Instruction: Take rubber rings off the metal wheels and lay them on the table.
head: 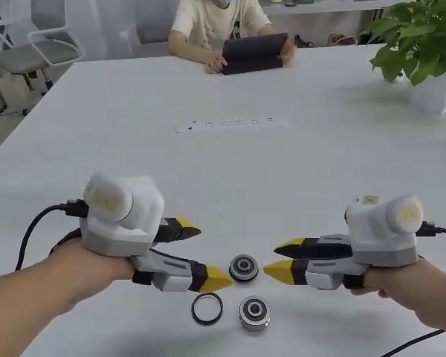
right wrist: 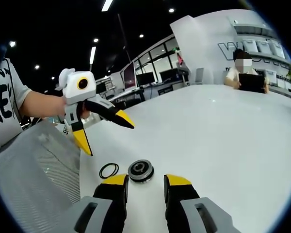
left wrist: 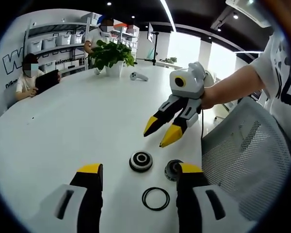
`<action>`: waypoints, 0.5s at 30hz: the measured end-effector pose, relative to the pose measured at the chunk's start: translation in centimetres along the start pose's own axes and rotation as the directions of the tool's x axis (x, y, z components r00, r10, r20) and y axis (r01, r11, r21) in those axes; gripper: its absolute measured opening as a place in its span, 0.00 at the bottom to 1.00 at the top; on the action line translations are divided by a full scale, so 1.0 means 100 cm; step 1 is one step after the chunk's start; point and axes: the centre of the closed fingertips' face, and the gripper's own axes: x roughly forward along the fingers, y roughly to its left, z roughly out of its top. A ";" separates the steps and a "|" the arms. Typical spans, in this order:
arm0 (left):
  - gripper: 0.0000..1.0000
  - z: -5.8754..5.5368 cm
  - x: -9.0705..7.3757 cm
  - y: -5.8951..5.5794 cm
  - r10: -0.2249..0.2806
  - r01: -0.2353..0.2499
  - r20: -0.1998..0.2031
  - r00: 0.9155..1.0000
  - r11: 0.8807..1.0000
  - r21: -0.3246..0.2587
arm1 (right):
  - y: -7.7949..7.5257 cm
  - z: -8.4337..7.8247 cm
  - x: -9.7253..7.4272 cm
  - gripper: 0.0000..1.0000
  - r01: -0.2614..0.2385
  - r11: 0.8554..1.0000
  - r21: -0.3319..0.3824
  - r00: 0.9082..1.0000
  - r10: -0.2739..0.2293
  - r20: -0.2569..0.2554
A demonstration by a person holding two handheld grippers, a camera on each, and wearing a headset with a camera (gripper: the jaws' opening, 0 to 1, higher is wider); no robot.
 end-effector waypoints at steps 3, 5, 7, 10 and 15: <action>0.53 -0.002 0.005 -0.001 -0.003 0.003 -0.007 1.000 1.000 0.003 | 0.000 -0.003 0.002 0.27 -0.001 1.000 -0.002 1.000 0.001 -0.008; 0.53 -0.004 0.007 -0.001 -0.004 0.004 -0.014 1.000 1.000 0.006 | 0.001 -0.004 0.003 0.26 -0.003 1.000 -0.003 1.000 0.003 -0.009; 0.52 -0.006 0.010 -0.002 -0.008 0.009 -0.023 1.000 1.000 0.010 | 0.001 -0.006 0.004 0.26 -0.004 1.000 -0.005 1.000 0.004 -0.012; 0.51 -0.007 0.014 -0.003 -0.015 0.015 -0.030 0.999 1.000 0.010 | 0.002 -0.008 0.006 0.26 -0.004 1.000 -0.005 1.000 0.004 -0.018; 0.47 -0.009 0.019 -0.005 -0.023 0.023 -0.041 0.999 1.000 0.017 | 0.002 -0.010 0.007 0.26 -0.006 1.000 -0.008 1.000 0.006 -0.025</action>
